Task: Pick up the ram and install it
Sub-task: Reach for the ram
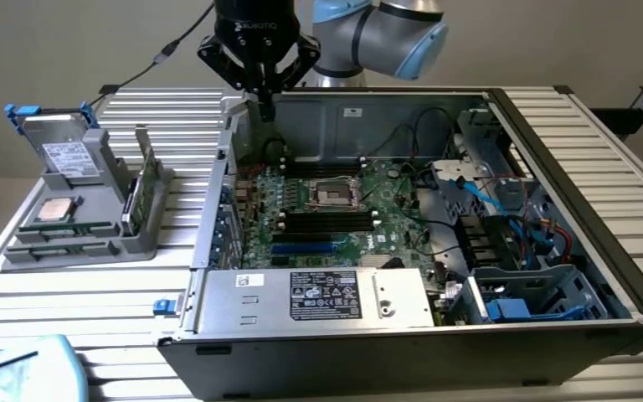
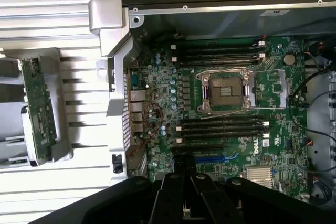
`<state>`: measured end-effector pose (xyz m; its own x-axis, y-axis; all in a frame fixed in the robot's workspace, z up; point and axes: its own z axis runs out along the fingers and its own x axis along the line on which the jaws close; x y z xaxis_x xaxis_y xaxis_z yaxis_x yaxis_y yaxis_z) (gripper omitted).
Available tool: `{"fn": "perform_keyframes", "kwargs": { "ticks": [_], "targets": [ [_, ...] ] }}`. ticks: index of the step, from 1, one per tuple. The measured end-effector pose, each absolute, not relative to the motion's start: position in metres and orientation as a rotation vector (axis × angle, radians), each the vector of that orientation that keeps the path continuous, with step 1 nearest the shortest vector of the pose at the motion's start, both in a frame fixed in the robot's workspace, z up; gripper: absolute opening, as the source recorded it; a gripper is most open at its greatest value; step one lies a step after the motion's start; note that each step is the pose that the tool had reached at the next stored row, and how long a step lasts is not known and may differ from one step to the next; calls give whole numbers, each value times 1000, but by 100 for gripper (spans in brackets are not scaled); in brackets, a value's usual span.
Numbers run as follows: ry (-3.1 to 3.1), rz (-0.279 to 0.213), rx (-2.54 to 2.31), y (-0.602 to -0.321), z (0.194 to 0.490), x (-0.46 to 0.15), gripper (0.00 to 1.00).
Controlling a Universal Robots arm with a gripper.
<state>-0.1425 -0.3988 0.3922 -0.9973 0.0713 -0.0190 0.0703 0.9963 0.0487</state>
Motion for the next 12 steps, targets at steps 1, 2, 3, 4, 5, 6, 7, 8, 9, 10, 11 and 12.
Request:
{"fn": "perform_keyframes", "kwargs": {
  "ticks": [1, 2, 3, 4, 5, 6, 7, 8, 9, 10, 11, 12],
  "targets": [
    [3118, 75, 111, -399, 392, -147, 10],
    [3118, 75, 111, -399, 392, -152, 10],
    [3118, 75, 111, -399, 392, -156, 10],
    [3119, 75, 111, -399, 392, -160, 10],
    [3119, 75, 111, -399, 391, -165, 10],
    [3120, 75, 111, -399, 391, -170, 10],
    [3121, 75, 111, -399, 391, -175, 10],
    [3121, 75, 111, -399, 390, -179, 10],
    [3122, 75, 111, -399, 390, -183, 10],
    [3123, 75, 111, -399, 389, -188, 10],
    [3124, 75, 111, -399, 388, -193, 10],
    [3125, 75, 111, -399, 388, -197, 10]
  ]
}}
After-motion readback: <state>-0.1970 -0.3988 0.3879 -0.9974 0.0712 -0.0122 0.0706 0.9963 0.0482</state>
